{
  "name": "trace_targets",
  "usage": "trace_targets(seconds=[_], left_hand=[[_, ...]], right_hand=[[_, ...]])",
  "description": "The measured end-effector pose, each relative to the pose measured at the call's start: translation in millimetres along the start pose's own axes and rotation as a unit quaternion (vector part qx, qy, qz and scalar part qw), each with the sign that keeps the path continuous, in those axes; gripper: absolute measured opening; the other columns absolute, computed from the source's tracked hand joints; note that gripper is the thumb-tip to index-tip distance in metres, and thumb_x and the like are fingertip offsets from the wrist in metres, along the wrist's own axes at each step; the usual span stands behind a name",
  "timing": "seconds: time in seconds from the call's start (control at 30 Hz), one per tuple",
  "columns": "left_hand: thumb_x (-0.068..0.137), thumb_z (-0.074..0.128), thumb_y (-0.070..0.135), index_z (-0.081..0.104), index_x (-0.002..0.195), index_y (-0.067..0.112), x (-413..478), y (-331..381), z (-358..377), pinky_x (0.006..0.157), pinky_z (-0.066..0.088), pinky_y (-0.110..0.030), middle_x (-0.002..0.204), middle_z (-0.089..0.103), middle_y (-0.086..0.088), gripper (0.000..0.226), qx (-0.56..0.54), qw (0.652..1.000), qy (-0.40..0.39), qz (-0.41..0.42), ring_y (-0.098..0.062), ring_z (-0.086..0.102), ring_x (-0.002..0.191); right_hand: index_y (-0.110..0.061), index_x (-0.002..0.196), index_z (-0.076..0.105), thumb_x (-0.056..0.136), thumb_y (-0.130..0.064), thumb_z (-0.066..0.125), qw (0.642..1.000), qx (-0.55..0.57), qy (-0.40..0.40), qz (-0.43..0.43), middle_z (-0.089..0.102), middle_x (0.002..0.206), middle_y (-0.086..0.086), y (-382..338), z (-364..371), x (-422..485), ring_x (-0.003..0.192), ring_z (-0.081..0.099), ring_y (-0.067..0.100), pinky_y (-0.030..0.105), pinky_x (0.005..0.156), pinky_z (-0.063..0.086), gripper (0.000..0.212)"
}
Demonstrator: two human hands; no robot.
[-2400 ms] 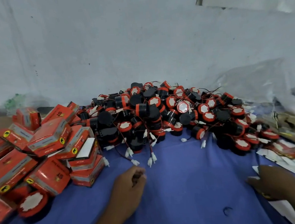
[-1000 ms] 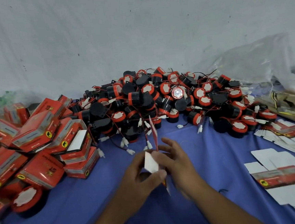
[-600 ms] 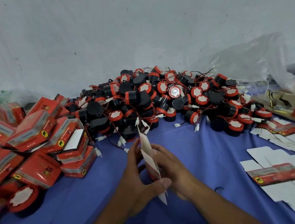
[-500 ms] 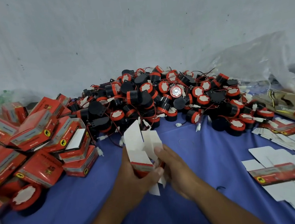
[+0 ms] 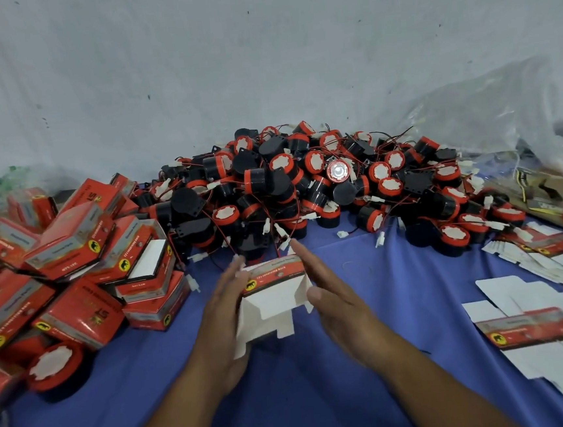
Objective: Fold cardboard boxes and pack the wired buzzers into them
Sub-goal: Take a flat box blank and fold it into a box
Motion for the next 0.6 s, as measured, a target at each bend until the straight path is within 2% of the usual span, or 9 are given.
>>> trace_targets(seconds=[0.07, 0.1, 0.17, 0.23, 0.3, 0.33, 0.43, 0.5, 0.6], left_hand=[[0.092, 0.052, 0.036, 0.077, 0.099, 0.035, -4, -2, 2, 0.052, 0.055, -0.028, 0.093, 0.076, 0.002, 0.026, -0.028, 0.999, -0.013, -0.035, -0.016, 0.074, 0.077], [0.086, 0.054, 0.037, 0.079, 0.085, 0.033, -4, -4, 1, 0.05, 0.054, -0.029, 0.086, 0.076, 0.0, 0.026, -0.041, 0.998, -0.017, -0.045, -0.017, 0.073, 0.073], [0.087, 0.052, 0.036, 0.08, 0.075, 0.03, -4, -7, 2, 0.05, 0.056, -0.031, 0.082, 0.075, -0.003, 0.031, -0.059, 0.996, -0.026, -0.06, -0.019, 0.073, 0.07], [0.099, 0.043, 0.03, 0.08, 0.074, 0.03, -3, -9, 4, 0.053, 0.058, -0.032, 0.078, 0.075, -0.002, 0.045, -0.068, 0.995, -0.035, -0.065, -0.019, 0.073, 0.069], [0.1, 0.04, 0.036, 0.08, 0.077, 0.032, -2, -7, 6, 0.06, 0.058, -0.029, 0.078, 0.074, 0.001, 0.046, -0.036, 0.997, -0.043, -0.045, -0.015, 0.072, 0.071], [0.095, 0.042, 0.045, 0.08, 0.087, 0.03, -3, -5, 9, 0.068, 0.058, -0.028, 0.086, 0.074, 0.001, 0.042, -0.008, 0.998, -0.046, -0.035, -0.013, 0.071, 0.08], [0.086, 0.042, 0.062, 0.061, 0.132, 0.026, -6, -1, 13, 0.102, 0.043, -0.031, 0.133, 0.063, 0.003, 0.061, 0.04, 0.997, -0.06, -0.008, -0.011, 0.058, 0.123], [0.091, 0.043, 0.064, 0.057, 0.137, 0.026, -10, 3, 18, 0.109, 0.034, -0.033, 0.14, 0.058, 0.003, 0.061, 0.08, 0.992, -0.096, 0.025, -0.01, 0.049, 0.133], [0.089, 0.048, 0.061, 0.066, 0.126, 0.028, -14, 2, 19, 0.111, 0.035, -0.039, 0.13, 0.063, 0.003, 0.053, 0.126, 0.985, -0.117, 0.024, -0.014, 0.052, 0.129]], right_hand=[[-0.047, 0.151, 0.034, 0.088, -0.061, 0.064, 0.996, -0.082, -0.024, -0.024, 0.02, 0.162, -0.025, -7, -3, -1, 0.15, 0.021, 0.004, 0.038, 0.119, 0.023, 0.071], [-0.046, 0.151, 0.034, 0.087, -0.063, 0.063, 0.991, -0.125, -0.036, -0.031, 0.019, 0.162, -0.027, -10, -4, -2, 0.15, 0.018, 0.0, 0.036, 0.119, 0.021, 0.071], [-0.048, 0.146, 0.041, 0.084, -0.063, 0.067, 0.983, -0.178, -0.026, -0.022, 0.03, 0.157, -0.027, -8, -9, -1, 0.147, 0.02, -0.005, 0.032, 0.118, 0.022, 0.069], [-0.049, 0.134, 0.053, 0.079, -0.059, 0.074, 0.982, -0.188, 0.019, -0.004, 0.046, 0.147, -0.026, -4, -19, 0, 0.144, 0.029, -0.003, 0.038, 0.119, 0.029, 0.06], [-0.046, 0.123, 0.061, 0.076, -0.051, 0.078, 0.985, -0.169, 0.037, 0.008, 0.058, 0.134, -0.022, -2, -21, 1, 0.136, 0.043, 0.002, 0.042, 0.113, 0.039, 0.05], [-0.044, 0.12, 0.063, 0.076, -0.046, 0.079, 0.989, -0.143, 0.041, 0.008, 0.062, 0.128, -0.02, -1, -22, 2, 0.13, 0.05, 0.003, 0.039, 0.108, 0.045, 0.047], [-0.035, 0.109, 0.071, 0.073, -0.033, 0.081, 0.997, -0.019, 0.07, 0.003, 0.07, 0.102, -0.015, -1, -24, 4, 0.099, 0.064, 0.002, 0.022, 0.081, 0.053, 0.037], [-0.031, 0.105, 0.074, 0.071, -0.029, 0.079, 0.996, 0.035, 0.086, 0.005, 0.069, 0.092, -0.011, 0, -26, 5, 0.084, 0.062, 0.004, 0.019, 0.073, 0.051, 0.034], [-0.024, 0.101, 0.076, 0.068, -0.026, 0.079, 0.991, 0.101, 0.083, 0.012, 0.066, 0.089, -0.005, -1, -29, 6, 0.078, 0.059, 0.006, 0.022, 0.069, 0.05, 0.033]])
Point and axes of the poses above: each hand's wrist, its own x-axis towards the middle knuckle, its own z-axis out of the palm, y = z × x, the point moved 8 cm from there along x, towards the middle knuckle
